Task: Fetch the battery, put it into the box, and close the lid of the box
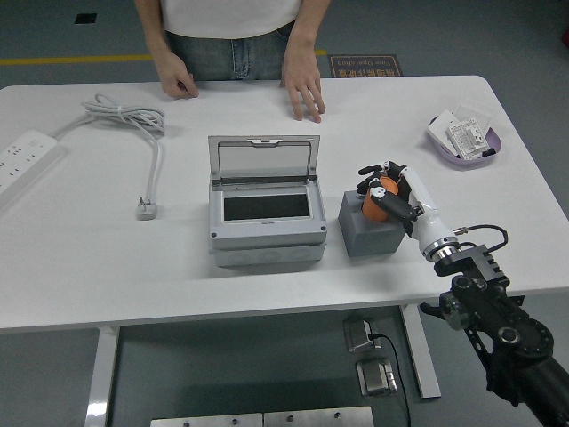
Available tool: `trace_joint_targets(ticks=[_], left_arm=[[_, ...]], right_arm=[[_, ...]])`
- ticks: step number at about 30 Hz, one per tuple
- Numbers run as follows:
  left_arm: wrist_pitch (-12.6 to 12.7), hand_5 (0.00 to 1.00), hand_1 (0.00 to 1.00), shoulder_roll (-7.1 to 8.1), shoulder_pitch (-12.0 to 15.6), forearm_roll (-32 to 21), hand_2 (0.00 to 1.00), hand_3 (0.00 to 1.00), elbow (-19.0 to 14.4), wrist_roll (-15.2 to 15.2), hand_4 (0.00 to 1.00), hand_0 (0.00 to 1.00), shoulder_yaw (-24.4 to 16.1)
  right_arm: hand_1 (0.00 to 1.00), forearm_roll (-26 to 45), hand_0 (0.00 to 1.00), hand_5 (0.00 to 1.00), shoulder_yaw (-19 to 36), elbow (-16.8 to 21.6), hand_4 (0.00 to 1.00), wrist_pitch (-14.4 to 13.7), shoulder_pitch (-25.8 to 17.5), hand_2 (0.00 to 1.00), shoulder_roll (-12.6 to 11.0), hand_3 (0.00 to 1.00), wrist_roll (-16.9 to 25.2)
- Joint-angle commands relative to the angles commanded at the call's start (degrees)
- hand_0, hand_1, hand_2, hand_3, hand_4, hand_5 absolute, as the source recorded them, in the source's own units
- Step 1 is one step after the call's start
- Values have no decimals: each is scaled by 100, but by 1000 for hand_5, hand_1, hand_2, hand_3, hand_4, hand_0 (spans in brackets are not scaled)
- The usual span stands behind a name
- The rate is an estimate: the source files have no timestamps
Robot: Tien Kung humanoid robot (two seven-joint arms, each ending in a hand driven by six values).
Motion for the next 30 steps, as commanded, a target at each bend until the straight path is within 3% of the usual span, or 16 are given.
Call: trace_joint_targets(ticks=[2, 3, 8, 9, 14, 15, 20, 21, 26, 27, 30], left_arm=[[3, 272, 634, 1, 2, 19, 631, 660, 0, 1, 723, 597, -14], [5, 266, 632, 2, 3, 25, 630, 658, 0, 2, 722, 596, -19], [13, 266, 632, 3, 4, 59, 630, 658, 0, 2, 722, 596, -39], [14, 264, 632, 4, 3, 64, 629, 657, 0, 2, 721, 597, -42], [19, 264, 632, 2, -2, 89, 629, 657, 0, 0, 721, 597, -58], [20, 263, 631, 1, -3, 92, 629, 655, 0, 0, 721, 598, -60], [22, 263, 631, -4, -6, 101, 629, 655, 0, 6, 721, 598, -61], [23, 261, 631, -3, -6, 102, 628, 654, 0, 7, 717, 599, -62], [26, 261, 631, -4, -7, 104, 628, 654, 0, 9, 717, 599, -62], [26, 259, 631, -4, -6, 103, 627, 654, 0, 9, 717, 599, -60], [28, 259, 631, -7, -4, 101, 627, 654, 0, 10, 717, 599, -59]], right_arm=[[372, -40, 533, 2, 11, -12, 2, 21, 5, 359, -9, 405, -6], [428, -51, 531, 2, 14, -16, 329, 26, 6, 453, -11, 508, -9], [428, -108, 531, 2, 26, -43, 329, 50, 18, 453, -19, 508, -27], [536, -120, 527, 47, 28, -47, 450, 59, 22, 552, -20, 621, -31], [536, -224, 527, 47, 65, -65, 450, 153, 54, 552, -36, 621, -54], [562, -244, 523, 71, 72, -66, 533, 168, 60, 592, -40, 658, -57], [562, -384, 523, 71, 137, -60, 533, 266, 101, 592, -69, 658, -74], [663, -406, 519, 395, 146, -57, 864, 279, 107, 671, -73, 765, -75], [663, -497, 519, 395, 180, -33, 864, 311, 125, 671, -84, 765, -84], [735, -508, 511, 543, 185, -29, 980, 313, 126, 761, -84, 826, -86], [735, -559, 511, 543, 197, -10, 980, 316, 130, 761, -86, 826, -92]])
